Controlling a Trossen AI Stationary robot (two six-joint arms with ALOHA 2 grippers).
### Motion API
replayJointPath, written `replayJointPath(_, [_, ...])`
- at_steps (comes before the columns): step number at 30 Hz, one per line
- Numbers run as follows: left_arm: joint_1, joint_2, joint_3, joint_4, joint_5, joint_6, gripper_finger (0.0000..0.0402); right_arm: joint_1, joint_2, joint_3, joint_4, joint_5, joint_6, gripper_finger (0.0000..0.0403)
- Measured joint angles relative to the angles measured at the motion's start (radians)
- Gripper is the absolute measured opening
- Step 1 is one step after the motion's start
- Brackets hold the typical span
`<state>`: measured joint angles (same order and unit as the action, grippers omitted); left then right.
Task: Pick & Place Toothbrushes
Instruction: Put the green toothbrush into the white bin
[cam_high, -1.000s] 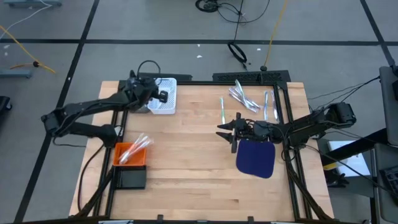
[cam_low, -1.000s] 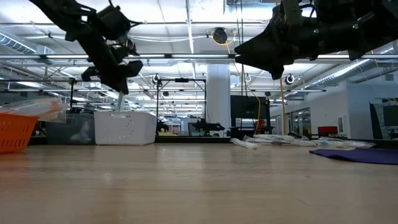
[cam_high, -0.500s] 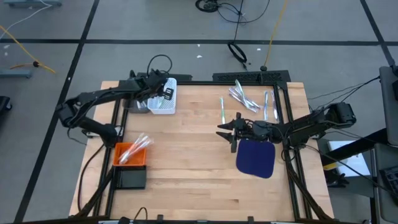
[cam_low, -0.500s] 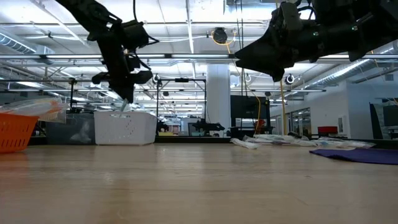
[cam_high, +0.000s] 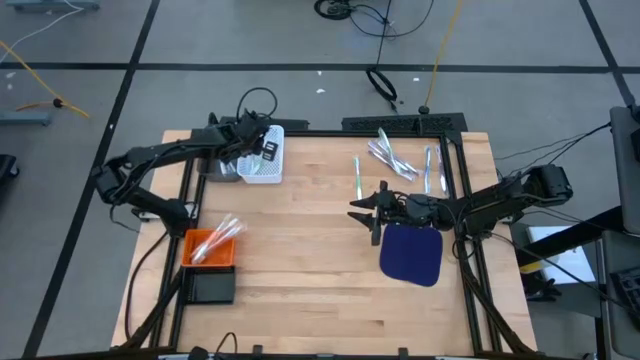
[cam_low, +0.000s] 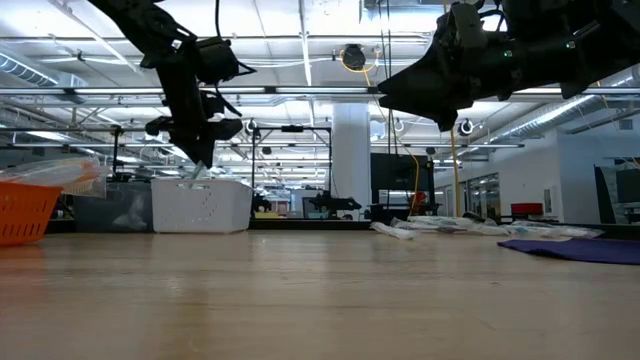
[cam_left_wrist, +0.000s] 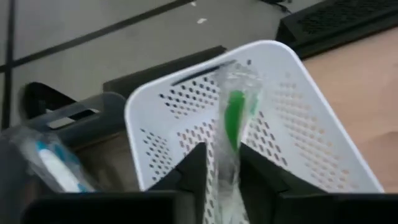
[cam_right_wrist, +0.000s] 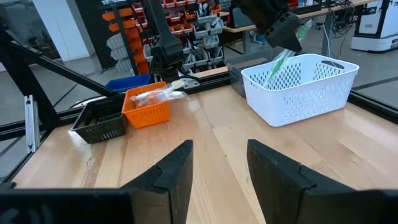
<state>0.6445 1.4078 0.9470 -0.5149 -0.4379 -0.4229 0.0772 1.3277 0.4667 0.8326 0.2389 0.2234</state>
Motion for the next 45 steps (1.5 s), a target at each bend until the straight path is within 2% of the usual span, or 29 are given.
replayJointPath(9, [-0.005,0.000,0.000,0.018,-0.010,0.007,0.0215,0.000,0.000,0.000,0.000,0.000,0.000,0.0141])
replayJointPath(15, [-0.006,0.000,0.000,0.020,-0.006,0.005,0.0262,0.000,0.000,0.000,0.000,0.000,0.000,0.0141])
replayJointPath(19, [-0.005,0.000,0.000,0.037,0.041,-0.001,0.0270,-0.010,0.000,0.000,-0.005,0.000,0.000,0.0141])
replayJointPath(23, [-0.025,0.000,0.000,0.121,0.213,0.045,0.0271,-0.033,0.000,0.000,-0.036,0.000,0.007,0.0141])
replayJointPath(29, [-0.144,0.000,0.000,0.294,0.338,0.123,0.0271,-0.063,0.000,0.000,-0.071,0.000,0.050,0.0141])
replayJointPath(35, [-0.317,0.000,0.000,0.336,0.342,0.140,0.0271,-0.111,0.000,0.000,-0.118,0.022,0.064,0.0141])
replayJointPath(41, [-0.490,0.000,-0.003,0.333,0.335,0.140,0.0271,-0.206,0.000,0.000,-0.334,0.133,0.153,0.0141])
replayJointPath(45, [-0.576,0.000,-0.003,0.333,0.328,0.133,0.0271,-0.296,0.000,0.000,-0.442,0.155,0.209,0.0141])
